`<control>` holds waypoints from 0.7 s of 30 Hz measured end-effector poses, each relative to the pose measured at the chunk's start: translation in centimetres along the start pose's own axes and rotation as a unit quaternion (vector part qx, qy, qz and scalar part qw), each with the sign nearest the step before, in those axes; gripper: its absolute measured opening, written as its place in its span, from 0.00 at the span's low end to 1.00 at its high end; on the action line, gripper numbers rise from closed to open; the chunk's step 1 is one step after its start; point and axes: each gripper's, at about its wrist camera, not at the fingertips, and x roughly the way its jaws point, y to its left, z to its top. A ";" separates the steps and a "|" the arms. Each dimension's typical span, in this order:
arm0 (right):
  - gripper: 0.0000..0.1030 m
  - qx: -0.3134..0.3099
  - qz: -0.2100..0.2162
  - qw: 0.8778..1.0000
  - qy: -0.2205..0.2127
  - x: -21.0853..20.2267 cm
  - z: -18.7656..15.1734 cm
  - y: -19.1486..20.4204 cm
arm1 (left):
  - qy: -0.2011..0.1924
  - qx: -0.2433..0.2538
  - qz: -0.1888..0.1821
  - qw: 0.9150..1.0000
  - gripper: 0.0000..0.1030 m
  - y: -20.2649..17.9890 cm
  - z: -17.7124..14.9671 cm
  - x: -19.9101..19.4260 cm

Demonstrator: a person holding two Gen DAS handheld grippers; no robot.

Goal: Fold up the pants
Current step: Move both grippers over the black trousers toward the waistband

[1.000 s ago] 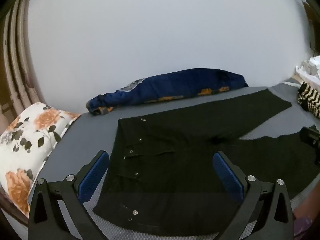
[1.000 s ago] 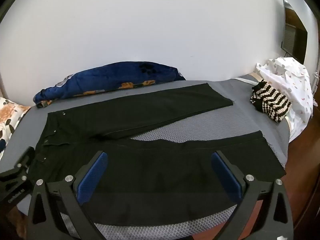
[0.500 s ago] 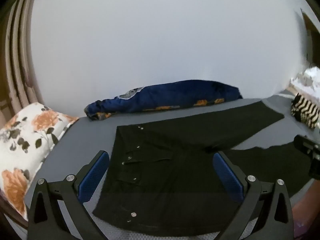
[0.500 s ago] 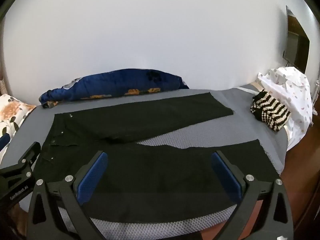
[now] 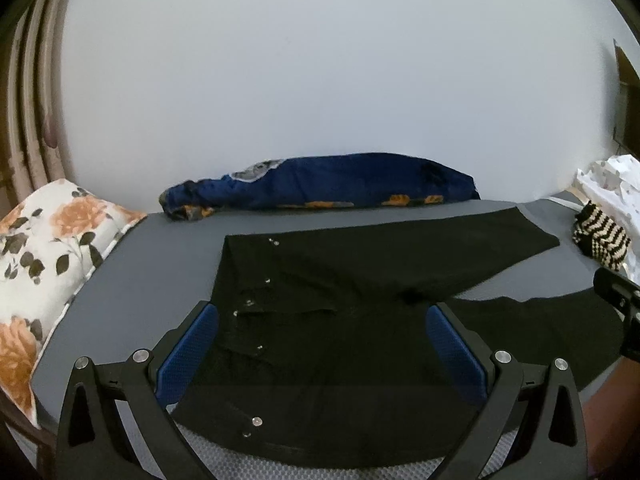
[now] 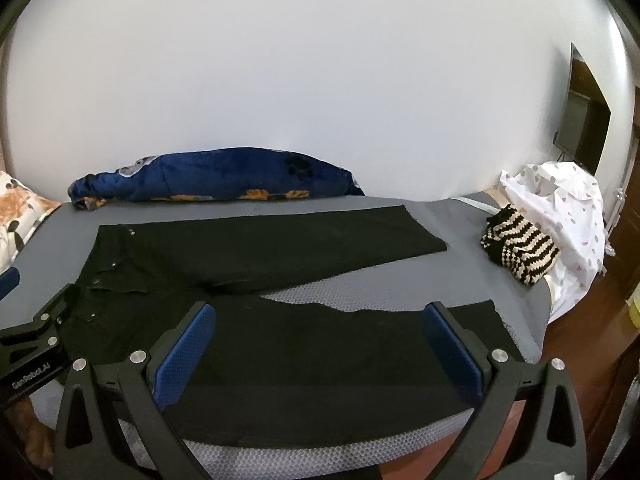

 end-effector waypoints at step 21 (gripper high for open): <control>1.00 0.018 0.111 0.993 0.032 2.9 -0.7 0.8 | 0.016 -0.025 -0.001 1.000 1.00 2.2 -0.2 1.6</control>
